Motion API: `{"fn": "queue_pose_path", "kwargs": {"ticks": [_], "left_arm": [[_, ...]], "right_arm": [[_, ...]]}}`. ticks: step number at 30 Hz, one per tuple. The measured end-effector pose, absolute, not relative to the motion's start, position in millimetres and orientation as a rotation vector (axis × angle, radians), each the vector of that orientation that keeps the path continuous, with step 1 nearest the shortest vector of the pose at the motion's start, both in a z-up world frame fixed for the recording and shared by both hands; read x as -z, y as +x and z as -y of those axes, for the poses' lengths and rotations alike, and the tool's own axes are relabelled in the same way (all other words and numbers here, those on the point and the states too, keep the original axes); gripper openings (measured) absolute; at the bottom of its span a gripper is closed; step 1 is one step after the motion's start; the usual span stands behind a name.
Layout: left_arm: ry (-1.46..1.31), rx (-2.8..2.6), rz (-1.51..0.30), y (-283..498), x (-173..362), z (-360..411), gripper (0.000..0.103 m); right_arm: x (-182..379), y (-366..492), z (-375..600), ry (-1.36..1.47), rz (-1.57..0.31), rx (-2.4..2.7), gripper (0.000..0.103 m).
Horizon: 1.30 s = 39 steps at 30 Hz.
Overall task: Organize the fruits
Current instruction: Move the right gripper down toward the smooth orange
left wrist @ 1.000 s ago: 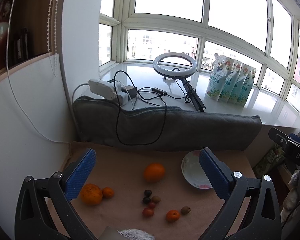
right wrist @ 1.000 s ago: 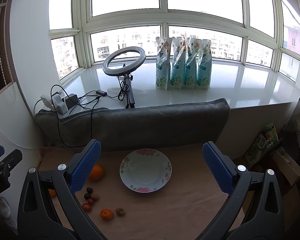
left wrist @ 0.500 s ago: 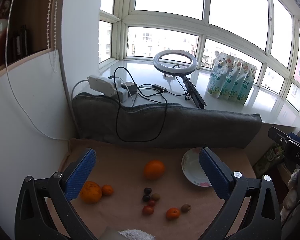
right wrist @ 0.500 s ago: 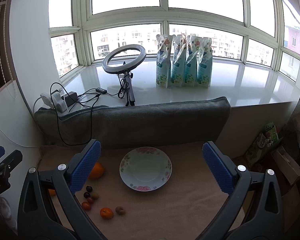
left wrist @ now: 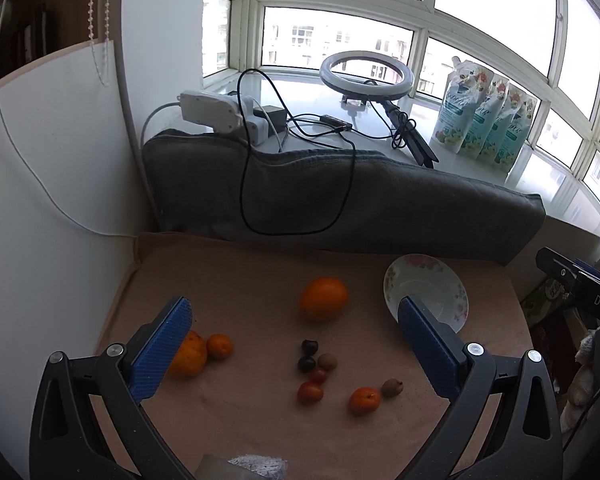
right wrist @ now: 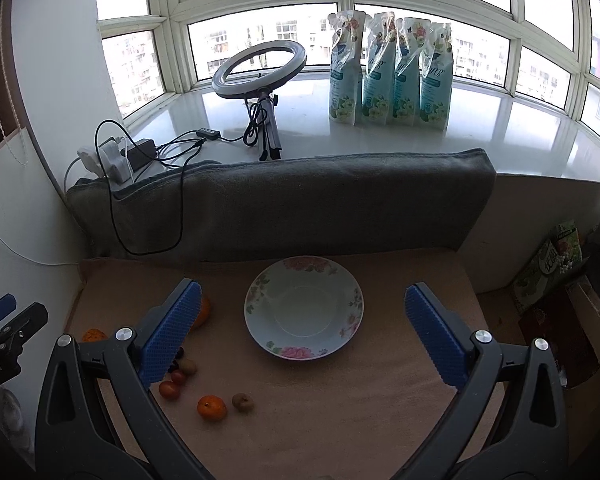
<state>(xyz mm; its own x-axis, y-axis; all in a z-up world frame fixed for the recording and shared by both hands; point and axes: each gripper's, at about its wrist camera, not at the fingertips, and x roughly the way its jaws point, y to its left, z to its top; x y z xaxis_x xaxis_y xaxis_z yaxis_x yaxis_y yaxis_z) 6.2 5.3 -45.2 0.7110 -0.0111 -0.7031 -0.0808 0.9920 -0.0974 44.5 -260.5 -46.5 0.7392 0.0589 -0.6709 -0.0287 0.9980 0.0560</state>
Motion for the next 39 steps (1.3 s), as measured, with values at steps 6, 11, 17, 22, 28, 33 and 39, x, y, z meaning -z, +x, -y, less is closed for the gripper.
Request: {"fn": "queue_pose_path", "kwargs": {"ticks": [6,11,17,22,28,33,39], "left_arm": [[-0.204,-0.026,-0.877,19,74,-18,0.102],[-0.241,0.004,-0.923,29,98,-19,0.102],[-0.311,0.051,-0.972,46,125,-23,0.092],[-0.360,0.104,-0.997,59,144,-22,0.086],[-0.450,0.157,-1.040,76,172,-26,0.077],[-0.512,0.197,-1.078,91,193,-26,0.068],[-0.564,0.228,-1.099,104,209,-30,0.061]], "right_arm": [[71,68,255,0.066,-0.815,-0.120,0.103],[94,90,246,0.107,-0.883,-0.204,0.103],[128,120,228,0.145,-0.987,-0.283,0.102],[148,139,206,0.129,-1.032,-0.347,0.098],[167,163,183,0.125,-1.084,-0.423,0.089],[193,189,170,0.184,-1.158,-0.487,0.086],[219,210,158,0.222,-1.220,-0.522,0.077]]}}
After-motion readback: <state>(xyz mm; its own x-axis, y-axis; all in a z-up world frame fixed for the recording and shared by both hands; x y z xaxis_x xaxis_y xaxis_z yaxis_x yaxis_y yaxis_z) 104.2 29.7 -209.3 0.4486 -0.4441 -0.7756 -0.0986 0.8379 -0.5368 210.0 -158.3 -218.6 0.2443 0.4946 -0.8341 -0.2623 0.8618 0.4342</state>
